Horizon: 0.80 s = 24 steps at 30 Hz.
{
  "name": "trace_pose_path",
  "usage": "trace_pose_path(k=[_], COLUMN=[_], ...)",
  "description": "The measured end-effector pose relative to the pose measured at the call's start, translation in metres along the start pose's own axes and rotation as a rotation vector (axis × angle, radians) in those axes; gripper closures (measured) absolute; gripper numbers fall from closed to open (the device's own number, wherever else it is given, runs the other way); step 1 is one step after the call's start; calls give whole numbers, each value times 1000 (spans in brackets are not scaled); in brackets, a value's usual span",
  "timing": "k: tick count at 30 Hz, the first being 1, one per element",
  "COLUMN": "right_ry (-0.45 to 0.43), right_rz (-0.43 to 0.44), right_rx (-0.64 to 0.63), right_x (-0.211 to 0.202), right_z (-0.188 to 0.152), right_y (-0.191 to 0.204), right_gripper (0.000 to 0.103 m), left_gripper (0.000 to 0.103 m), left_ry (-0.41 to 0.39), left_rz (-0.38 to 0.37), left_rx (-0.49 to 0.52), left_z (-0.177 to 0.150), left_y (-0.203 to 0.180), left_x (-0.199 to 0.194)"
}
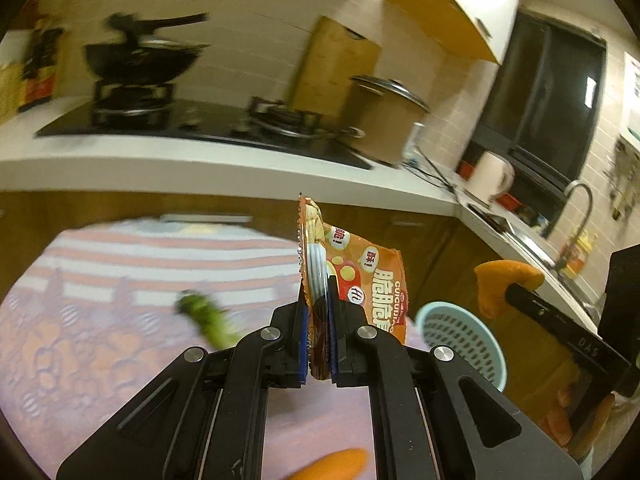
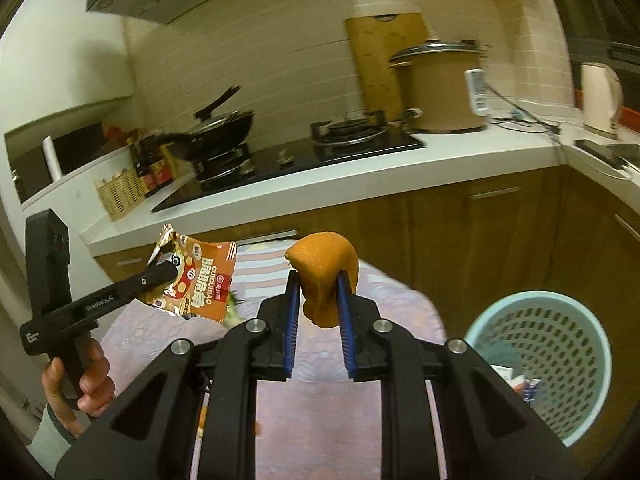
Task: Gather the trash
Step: 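Carry the snack bag and orange peel over the blue basket and open both tools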
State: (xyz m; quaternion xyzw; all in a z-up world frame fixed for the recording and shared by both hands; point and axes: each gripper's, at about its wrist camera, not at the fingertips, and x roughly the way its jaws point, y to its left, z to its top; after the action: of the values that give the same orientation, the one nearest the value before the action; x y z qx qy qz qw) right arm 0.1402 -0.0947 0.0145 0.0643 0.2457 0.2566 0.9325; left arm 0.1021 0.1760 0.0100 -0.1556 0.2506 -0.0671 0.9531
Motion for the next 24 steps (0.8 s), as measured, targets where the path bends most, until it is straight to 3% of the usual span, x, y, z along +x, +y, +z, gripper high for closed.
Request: trace_pose_path(k=[12, 21, 24], right_ry=[-3, 65, 95], right_rz=[-160, -273, -307], right_rx=[106, 244, 285], right_x=[-31, -20, -14], right_z=[-9, -33, -39], right_y=[-101, -178, -200], right_gripper=[87, 87, 87], left_gripper=[98, 98, 98], left_ry=[94, 243, 326], left_rz=[-125, -188, -251], left_rx=[162, 219, 209], left_z=[8, -10, -19], left_y=[-126, -195, -210], left_x=[71, 153, 182])
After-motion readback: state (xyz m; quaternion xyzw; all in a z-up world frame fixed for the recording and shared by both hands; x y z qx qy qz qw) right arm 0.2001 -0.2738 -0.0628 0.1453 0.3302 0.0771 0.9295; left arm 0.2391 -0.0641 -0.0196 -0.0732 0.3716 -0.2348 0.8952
